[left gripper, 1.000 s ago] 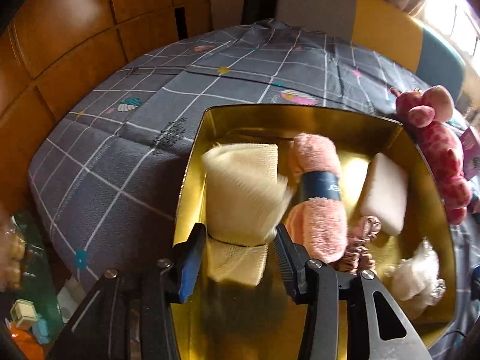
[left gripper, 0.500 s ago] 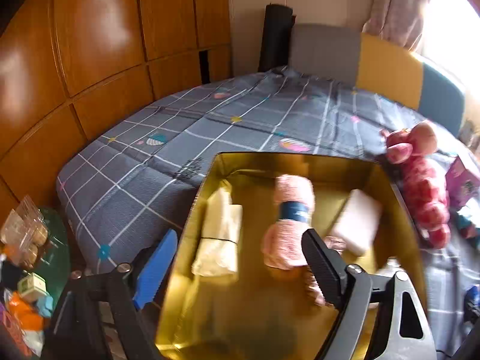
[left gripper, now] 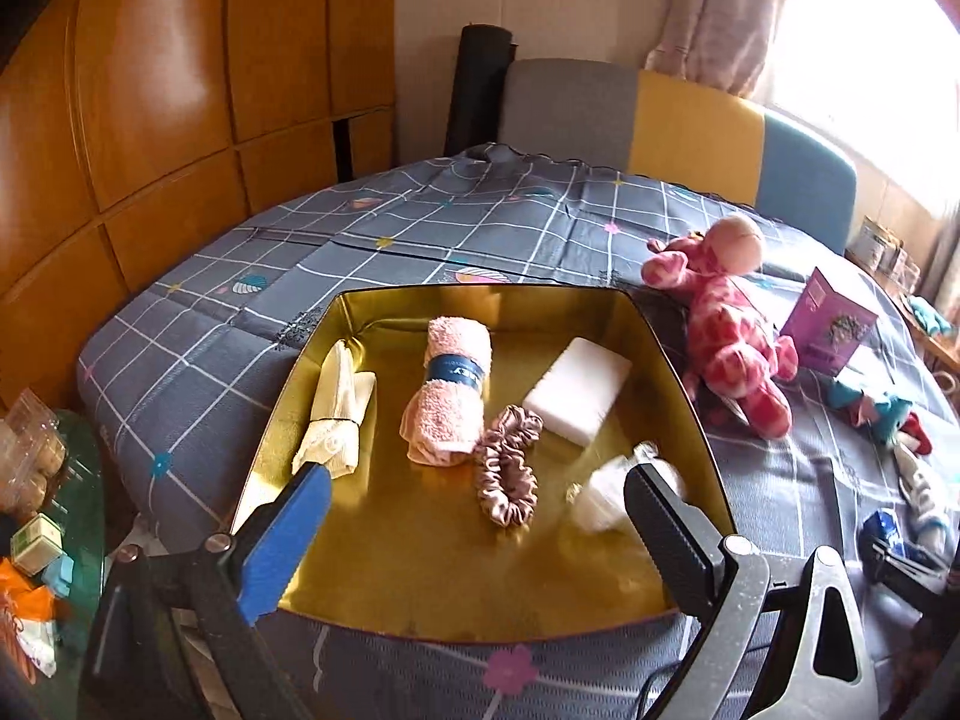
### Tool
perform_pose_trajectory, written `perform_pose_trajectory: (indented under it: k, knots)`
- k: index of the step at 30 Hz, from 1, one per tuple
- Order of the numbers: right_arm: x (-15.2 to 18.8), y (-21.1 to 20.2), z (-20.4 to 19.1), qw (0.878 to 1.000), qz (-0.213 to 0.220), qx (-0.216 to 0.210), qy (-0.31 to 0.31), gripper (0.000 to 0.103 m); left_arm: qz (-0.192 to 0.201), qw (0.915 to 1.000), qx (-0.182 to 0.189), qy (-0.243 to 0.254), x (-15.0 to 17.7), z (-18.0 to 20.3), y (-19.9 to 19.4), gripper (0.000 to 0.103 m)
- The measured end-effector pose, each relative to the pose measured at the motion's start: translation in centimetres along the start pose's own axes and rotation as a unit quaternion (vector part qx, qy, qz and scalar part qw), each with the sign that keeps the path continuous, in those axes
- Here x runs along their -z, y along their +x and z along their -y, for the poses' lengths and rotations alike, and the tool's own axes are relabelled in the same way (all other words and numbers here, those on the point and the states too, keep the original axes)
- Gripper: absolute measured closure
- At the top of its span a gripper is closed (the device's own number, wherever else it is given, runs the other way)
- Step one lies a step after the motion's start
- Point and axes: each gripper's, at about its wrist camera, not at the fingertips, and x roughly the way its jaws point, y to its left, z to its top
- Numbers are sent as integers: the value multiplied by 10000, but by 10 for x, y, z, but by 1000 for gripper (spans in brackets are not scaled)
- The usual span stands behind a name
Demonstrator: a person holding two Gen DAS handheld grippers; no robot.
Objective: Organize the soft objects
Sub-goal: 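Carry the Tempo tissue pack into the gold box and open the right tool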
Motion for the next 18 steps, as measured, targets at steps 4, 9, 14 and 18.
perform_pose_trajectory:
  k: [4, 9, 14, 18]
  knots:
    - [-1, -1, 0, 10000, -6, 34, 23, 50, 26, 10000, 12, 78, 7, 8, -8, 2]
    - [-3, -2, -2, 9998, -81, 96, 122, 51, 59, 9999, -11, 83, 10, 8, -13, 1]
    - [-12, -21, -16, 9998, 158, -47, 115, 51, 116, 9999, -36, 117, 11, 7, -18, 0]
    - [-24, -38, -42, 9987, 271, -429, -83, 51, 172, 9998, -56, 88, 11, 2, -22, 0]
